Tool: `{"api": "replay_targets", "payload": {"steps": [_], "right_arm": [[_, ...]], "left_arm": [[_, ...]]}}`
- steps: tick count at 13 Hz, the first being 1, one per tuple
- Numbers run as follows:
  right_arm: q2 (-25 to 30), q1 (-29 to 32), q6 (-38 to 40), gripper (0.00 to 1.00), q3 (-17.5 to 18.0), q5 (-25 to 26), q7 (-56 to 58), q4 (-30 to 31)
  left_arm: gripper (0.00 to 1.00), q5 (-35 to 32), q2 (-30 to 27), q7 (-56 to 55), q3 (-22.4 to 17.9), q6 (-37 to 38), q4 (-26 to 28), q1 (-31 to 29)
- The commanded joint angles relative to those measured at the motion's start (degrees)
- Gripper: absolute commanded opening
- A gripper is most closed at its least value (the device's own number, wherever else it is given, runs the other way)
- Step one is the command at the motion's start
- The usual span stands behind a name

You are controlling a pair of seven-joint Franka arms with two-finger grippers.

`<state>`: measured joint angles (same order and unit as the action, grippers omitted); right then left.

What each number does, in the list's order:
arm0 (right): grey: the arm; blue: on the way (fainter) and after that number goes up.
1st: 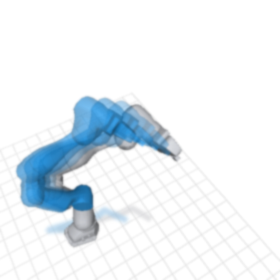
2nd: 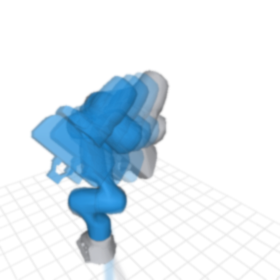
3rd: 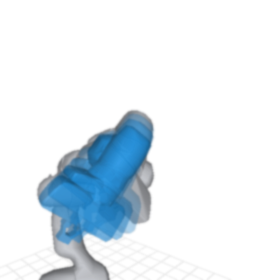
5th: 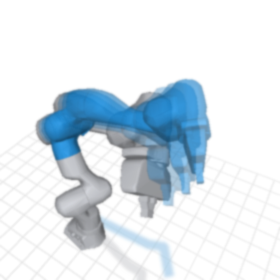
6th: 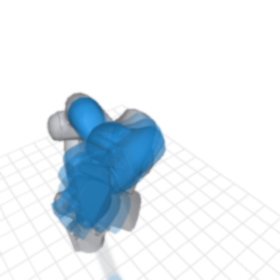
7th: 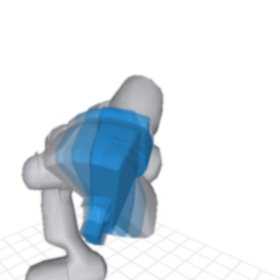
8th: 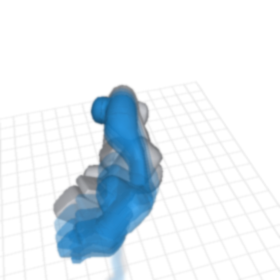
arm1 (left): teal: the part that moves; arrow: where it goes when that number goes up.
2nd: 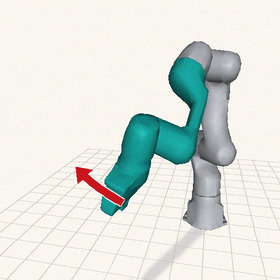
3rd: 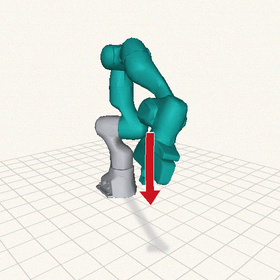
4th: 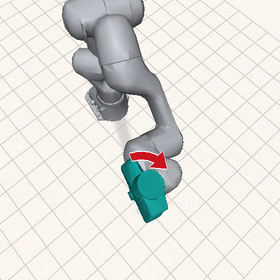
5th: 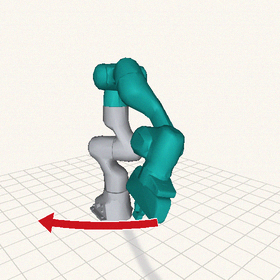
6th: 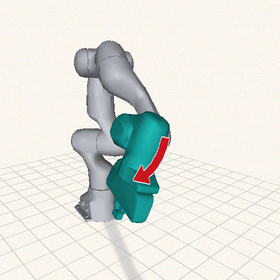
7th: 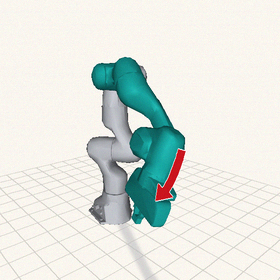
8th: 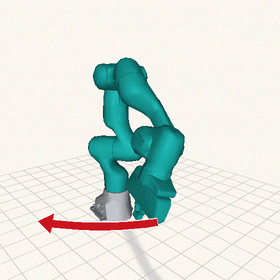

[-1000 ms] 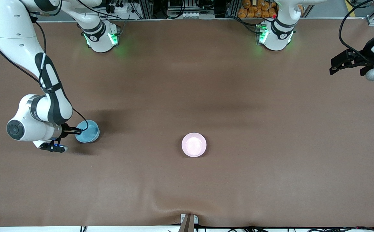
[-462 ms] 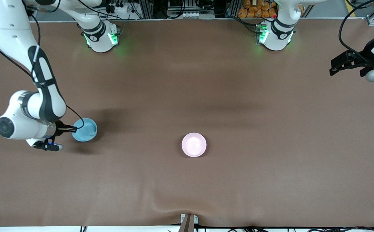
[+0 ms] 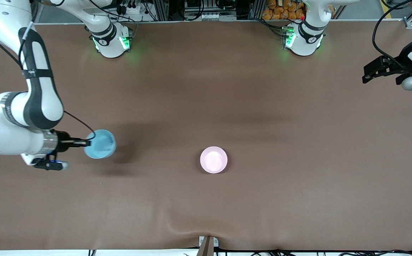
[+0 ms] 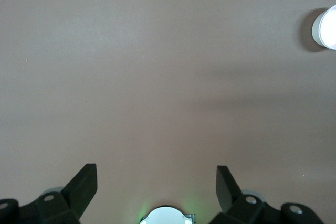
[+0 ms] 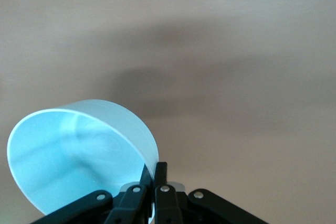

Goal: Stack pink and blue bowls on white bowl
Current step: 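Carry the light blue bowl with the right gripper over the pink bowl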

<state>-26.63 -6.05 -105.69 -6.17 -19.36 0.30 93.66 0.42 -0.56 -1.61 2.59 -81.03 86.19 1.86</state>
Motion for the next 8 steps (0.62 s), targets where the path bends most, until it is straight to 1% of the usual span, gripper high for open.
{"api": "replay_targets", "payload": {"steps": [1,2,4,8], "right_arm": [[-4.04,-3.43,0.49,0.00,-0.25,-6.72,-5.98,-4.70],[-5.27,-6.06,0.40,0.00,-0.25,-7.88,-10.53,-6.19],[-7.55,-10.54,0.14,0.00,-0.25,-8.24,-22.82,-9.45],[-9.75,-18.72,-6.79,0.00,-0.16,-8.94,-40.77,-11.91]], "left_arm": [[1.00,-0.60,-1.38,1.17,0.48,-0.62,0.74,-0.81],[1.00,-0.42,-1.38,1.08,0.48,-0.62,0.73,-0.81],[1.00,-0.25,-1.29,1.17,0.48,-0.62,0.64,-0.89],[1.00,-0.16,-1.20,1.17,0.48,-0.62,0.73,-0.98]]}}
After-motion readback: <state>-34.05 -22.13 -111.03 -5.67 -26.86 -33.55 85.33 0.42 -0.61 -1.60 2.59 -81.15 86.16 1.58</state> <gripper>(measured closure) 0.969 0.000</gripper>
